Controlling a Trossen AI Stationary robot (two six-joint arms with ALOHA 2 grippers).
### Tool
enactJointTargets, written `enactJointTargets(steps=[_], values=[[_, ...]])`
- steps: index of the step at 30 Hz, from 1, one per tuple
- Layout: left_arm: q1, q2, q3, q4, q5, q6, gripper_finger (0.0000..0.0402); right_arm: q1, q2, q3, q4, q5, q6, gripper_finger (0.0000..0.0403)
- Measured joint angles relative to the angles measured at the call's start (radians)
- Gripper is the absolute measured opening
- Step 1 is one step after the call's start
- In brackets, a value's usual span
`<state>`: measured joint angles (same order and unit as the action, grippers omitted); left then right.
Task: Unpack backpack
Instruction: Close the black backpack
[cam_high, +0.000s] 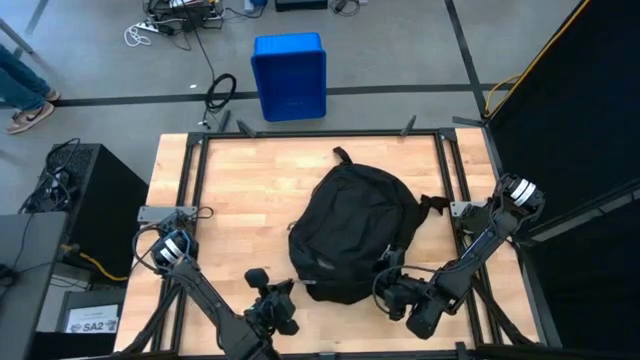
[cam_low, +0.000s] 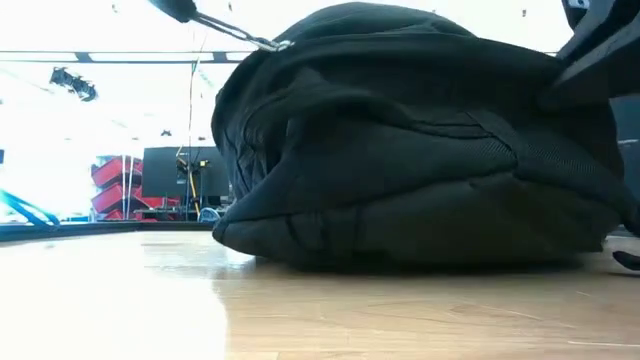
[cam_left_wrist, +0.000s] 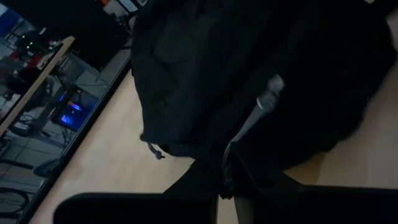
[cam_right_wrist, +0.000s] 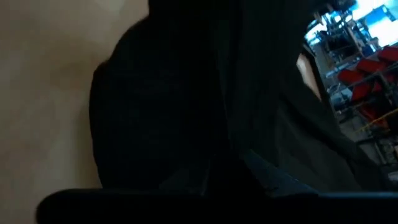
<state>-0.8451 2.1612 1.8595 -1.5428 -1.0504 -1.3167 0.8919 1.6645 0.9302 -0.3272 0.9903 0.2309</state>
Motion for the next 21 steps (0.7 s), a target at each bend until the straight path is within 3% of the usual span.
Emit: enactJointTargets(steps=[7, 15, 21], values=[[0.016, 0.0, 0.0, 0.029, -0.003, 0.005, 0.0, 0.009, -0.054, 0.001, 0.174, -0.018, -0.125, 0.0117], [0.046, 0.002, 0.0, 0.175, -0.011, 0.135, 0.0, -0.058, 0.011, 0.006, 0.685, -0.113, -0.458, 0.0202], [0.074, 0.002, 0.0, 0.293, -0.012, 0.269, 0.0, -0.133, 0.198, 0.169, 0.628, -0.123, -0.54, 0.0215]])
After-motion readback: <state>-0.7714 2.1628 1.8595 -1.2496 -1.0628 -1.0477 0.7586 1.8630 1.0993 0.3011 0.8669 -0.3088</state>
